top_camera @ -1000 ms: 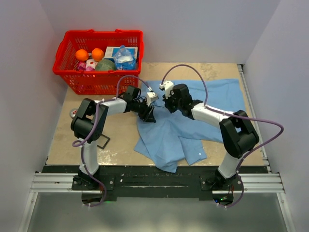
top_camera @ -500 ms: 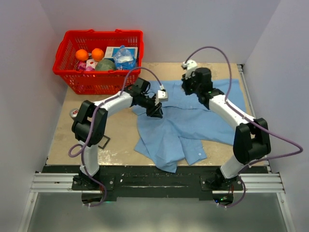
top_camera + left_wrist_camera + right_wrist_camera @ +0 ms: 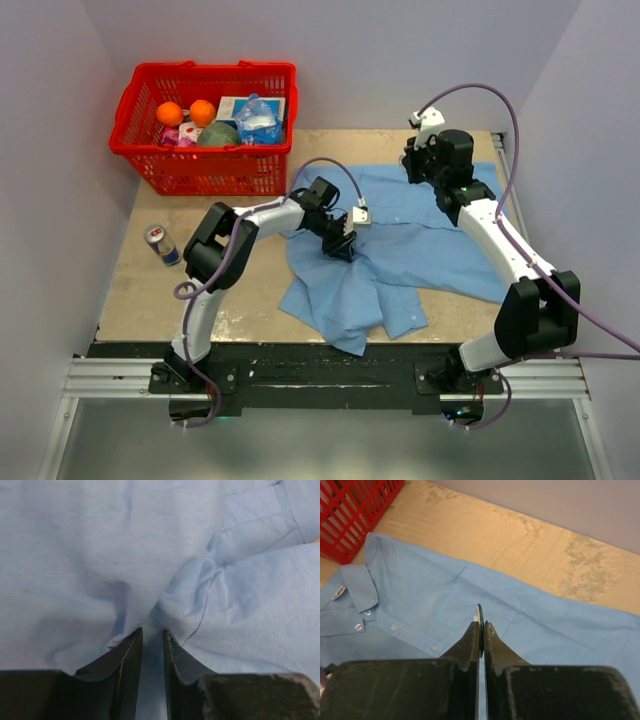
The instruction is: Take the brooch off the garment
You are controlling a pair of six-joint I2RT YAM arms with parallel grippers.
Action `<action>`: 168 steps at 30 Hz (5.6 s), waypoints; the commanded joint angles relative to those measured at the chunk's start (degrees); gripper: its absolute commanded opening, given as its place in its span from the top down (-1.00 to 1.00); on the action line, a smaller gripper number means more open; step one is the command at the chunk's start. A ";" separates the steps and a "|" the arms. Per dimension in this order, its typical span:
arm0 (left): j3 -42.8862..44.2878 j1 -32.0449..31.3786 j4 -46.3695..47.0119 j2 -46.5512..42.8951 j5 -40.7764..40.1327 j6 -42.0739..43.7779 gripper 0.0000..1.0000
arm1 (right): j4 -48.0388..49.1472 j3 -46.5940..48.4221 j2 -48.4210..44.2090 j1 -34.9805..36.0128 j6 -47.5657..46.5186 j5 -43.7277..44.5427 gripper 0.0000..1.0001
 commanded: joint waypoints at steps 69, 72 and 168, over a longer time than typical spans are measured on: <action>-16.47 7.22 21.92 -14.03 17.77 -39.60 -0.11 | 3.41 -14.03 31.23 4.62 12.79 -48.56 1.00; -13.83 7.05 16.18 -10.94 17.68 -38.28 -0.03 | 5.61 -15.08 30.44 4.71 13.23 -48.64 1.00; -18.30 3.80 29.44 -1.97 9.61 -36.25 0.46 | 12.65 -19.30 25.25 3.04 16.57 -62.09 1.00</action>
